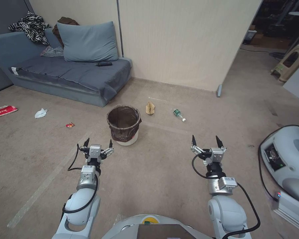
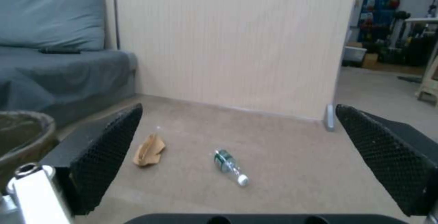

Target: Pick up the trash bin, then pick up the garbage from the floor and place it into the trash bin.

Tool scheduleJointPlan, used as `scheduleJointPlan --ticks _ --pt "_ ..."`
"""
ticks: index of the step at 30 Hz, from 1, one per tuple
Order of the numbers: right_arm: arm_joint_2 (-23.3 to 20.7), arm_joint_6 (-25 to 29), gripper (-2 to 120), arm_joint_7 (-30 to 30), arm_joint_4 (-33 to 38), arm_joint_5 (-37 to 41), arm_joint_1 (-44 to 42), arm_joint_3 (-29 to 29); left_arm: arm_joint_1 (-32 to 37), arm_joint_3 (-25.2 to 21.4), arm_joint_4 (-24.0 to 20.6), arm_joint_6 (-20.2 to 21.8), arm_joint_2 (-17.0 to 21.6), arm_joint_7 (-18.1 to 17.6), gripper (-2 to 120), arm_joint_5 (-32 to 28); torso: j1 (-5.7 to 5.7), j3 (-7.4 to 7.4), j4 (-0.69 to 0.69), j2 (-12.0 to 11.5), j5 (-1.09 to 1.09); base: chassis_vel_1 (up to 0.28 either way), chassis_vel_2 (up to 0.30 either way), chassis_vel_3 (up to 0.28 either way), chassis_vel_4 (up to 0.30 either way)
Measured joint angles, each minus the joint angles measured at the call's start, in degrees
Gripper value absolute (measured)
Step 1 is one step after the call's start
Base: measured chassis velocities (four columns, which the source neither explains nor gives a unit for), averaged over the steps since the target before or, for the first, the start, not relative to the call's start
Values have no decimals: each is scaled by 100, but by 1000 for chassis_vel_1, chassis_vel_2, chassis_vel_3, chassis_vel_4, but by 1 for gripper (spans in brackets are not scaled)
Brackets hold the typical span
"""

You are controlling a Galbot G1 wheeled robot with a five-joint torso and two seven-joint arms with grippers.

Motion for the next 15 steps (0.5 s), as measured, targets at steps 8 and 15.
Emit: scheduleJointPlan --ticks 8,15 --pt "-1 28 100 -7 -22 47 3 -7 -9 -5 10 -16 1 24 100 10 0 -1 -2 0 3 -240 235 247 -231" --pt "-1 55 100 -36 -29 51 4 -21 12 3 5 -15 -3 24 100 20 0 0 1 0 0 -237 243 238 -245"
